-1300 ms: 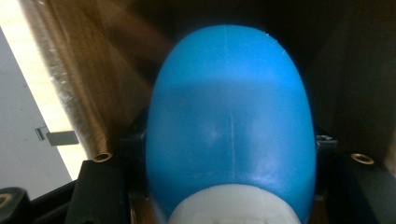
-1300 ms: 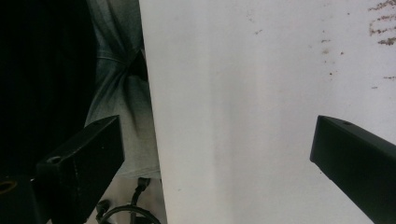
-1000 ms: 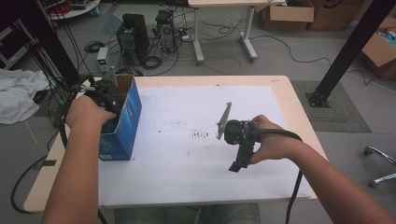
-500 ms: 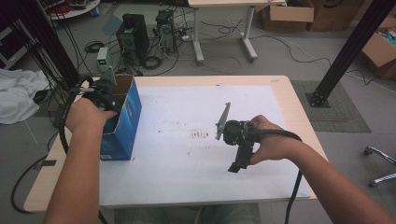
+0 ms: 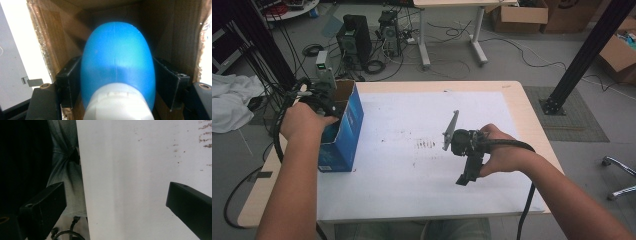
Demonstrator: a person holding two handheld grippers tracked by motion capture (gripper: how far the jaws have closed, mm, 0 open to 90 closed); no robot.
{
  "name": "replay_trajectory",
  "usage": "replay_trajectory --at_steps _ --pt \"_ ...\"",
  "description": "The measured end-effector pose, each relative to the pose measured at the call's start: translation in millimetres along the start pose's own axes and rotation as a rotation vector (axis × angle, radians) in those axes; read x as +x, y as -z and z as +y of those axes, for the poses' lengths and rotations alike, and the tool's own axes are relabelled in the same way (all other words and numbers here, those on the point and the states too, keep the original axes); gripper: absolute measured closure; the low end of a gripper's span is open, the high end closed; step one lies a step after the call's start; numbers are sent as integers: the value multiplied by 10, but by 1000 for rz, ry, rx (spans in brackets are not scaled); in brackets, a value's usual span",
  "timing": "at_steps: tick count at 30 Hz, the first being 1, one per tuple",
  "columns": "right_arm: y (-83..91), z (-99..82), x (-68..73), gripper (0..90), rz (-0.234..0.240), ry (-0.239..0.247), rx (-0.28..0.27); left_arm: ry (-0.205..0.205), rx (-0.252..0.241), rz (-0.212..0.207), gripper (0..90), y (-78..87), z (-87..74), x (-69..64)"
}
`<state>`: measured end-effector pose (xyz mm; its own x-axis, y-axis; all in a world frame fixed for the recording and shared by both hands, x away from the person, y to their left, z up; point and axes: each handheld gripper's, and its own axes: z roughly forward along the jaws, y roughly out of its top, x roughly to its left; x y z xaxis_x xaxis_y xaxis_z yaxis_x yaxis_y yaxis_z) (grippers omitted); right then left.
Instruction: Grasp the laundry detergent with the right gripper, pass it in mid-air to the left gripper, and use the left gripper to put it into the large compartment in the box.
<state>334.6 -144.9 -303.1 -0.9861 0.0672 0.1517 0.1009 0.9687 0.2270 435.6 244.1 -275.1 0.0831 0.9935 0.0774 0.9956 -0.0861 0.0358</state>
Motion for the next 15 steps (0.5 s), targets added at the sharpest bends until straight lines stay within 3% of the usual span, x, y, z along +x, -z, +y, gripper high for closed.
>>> replay_trajectory --at_steps 8,15 --pt "11 -21 12 28 -2 -3 -3 5 8 -14 286 99 -22 35" --pt "25 -19 21 28 -3 -2 -11 -3 -14 -22 243 223 -63 58"
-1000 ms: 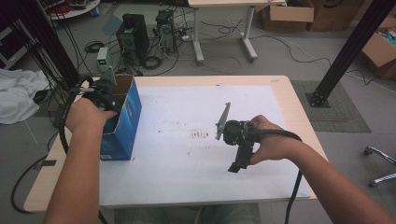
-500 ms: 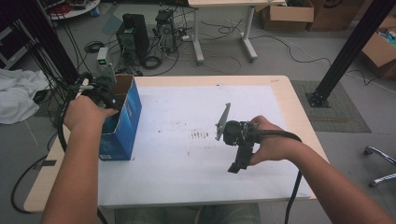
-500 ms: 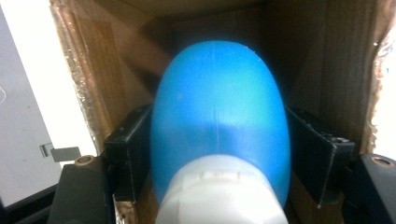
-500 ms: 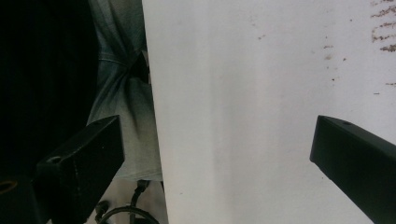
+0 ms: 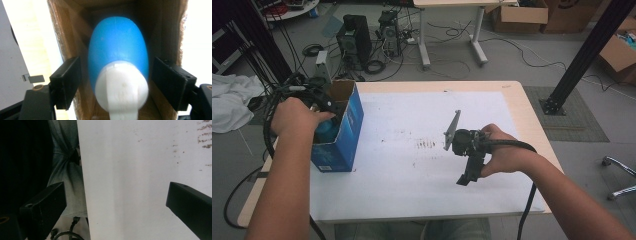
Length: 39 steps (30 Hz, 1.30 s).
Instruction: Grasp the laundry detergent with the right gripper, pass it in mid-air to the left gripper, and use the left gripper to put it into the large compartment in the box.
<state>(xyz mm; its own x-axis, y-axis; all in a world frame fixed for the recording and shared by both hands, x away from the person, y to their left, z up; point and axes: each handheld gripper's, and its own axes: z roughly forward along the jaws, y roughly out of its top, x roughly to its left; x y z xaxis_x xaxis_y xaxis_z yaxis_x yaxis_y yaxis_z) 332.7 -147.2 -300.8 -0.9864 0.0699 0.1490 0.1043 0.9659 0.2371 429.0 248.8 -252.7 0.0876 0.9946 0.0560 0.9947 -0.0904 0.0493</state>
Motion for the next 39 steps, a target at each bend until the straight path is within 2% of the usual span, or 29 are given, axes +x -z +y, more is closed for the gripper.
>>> replay_trajectory --at_steps 10,12,15,18,20,25,39 --pt "7 34 31 28 -3 9 -1 -8 -15 -4 224 96 -26 -5" --pt "13 32 32 28 -6 11 -1 -8 -17 3 222 118 -24 -5" --pt "22 26 33 28 -7 8 -6 -20 6 26 181 158 -15 -8" --pt "23 20 38 28 -7 4 -3 -17 -20 1 163 231 -25 6" --pt "18 15 40 28 -6 5 -5 -24 -27 12 157 268 -32 4" --pt "16 10 36 29 -6 5 -5 -30 -41 -3 153 333 -53 4" --pt "16 31 54 31 -4 9 1 -64 -70 0 98 524 -104 -78"
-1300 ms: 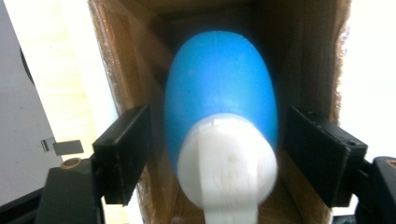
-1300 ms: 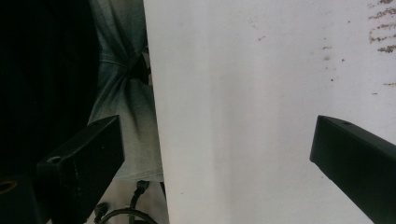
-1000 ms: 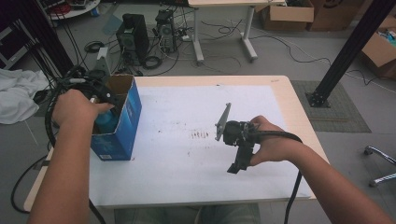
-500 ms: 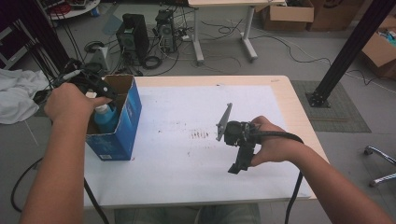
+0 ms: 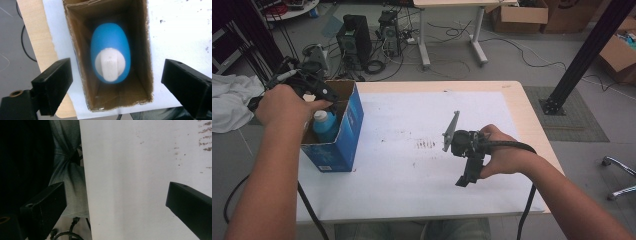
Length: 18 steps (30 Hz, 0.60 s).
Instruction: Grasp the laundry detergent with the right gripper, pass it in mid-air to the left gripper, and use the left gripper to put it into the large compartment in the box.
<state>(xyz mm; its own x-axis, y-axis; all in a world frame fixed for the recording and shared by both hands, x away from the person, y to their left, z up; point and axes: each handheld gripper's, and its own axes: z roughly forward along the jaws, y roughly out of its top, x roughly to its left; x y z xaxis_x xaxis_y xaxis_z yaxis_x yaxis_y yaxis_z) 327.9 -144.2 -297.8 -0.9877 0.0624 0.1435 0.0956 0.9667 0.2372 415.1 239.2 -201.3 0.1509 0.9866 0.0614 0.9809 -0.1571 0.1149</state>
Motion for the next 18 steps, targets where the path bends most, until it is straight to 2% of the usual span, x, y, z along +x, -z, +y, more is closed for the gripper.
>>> replay_trajectory --at_steps 3,18 --pt "4 1 6 30 1 -2 0 -11 12 1 83 37 -7 -24" --pt "26 5 48 31 -8 7 -1 -30 -8 3 40 250 -40 -79"
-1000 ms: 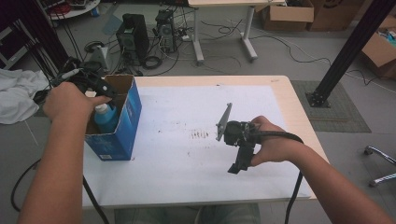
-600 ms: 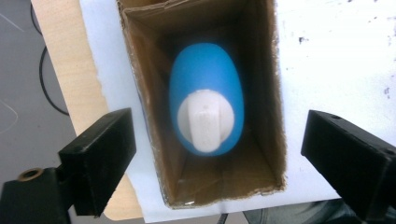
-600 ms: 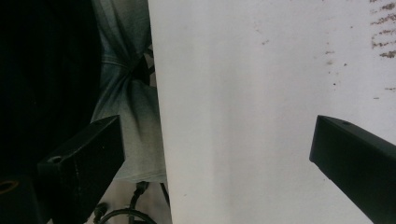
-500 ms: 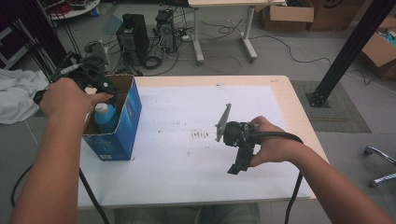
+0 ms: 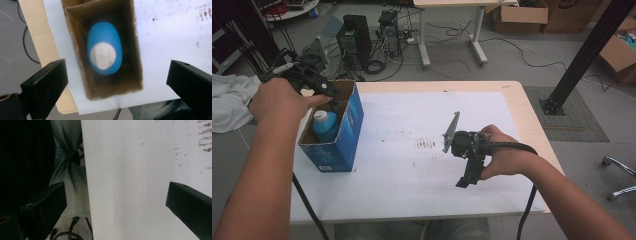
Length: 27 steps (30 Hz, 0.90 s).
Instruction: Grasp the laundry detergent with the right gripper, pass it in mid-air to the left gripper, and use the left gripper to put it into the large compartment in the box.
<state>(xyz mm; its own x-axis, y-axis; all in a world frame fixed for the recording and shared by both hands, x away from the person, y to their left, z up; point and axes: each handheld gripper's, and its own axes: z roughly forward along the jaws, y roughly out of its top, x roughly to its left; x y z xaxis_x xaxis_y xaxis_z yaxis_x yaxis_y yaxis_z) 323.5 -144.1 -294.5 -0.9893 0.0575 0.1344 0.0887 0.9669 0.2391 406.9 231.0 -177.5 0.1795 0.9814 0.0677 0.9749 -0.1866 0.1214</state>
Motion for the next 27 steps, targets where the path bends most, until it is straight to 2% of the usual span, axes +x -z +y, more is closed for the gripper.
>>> replay_trajectory --at_steps 7,10,13,16,18,20,24,27 --pt "9 -24 4 32 -2 -3 -4 -28 -6 -3 2 90 11 -58" --pt "5 -32 3 31 1 -4 -4 -58 -27 -15 1 150 25 -112" --pt "3 -44 -2 32 2 -8 -3 -113 -41 -39 1 196 45 -200" --pt "13 -59 -17 29 -7 -16 0 -234 -54 -108 1 227 59 -341" --pt "25 -69 -20 29 -8 -17 0 -340 -42 -144 1 238 58 -445" --pt "41 -78 -23 29 -12 -23 3 -451 -42 -160 1 249 47 -557" --pt "67 -85 -42 29 -14 -28 7 -596 -39 -178 1 257 24 -756" --pt "82 -75 -47 29 -16 -29 16 -687 -35 -200 1 241 13 -882"
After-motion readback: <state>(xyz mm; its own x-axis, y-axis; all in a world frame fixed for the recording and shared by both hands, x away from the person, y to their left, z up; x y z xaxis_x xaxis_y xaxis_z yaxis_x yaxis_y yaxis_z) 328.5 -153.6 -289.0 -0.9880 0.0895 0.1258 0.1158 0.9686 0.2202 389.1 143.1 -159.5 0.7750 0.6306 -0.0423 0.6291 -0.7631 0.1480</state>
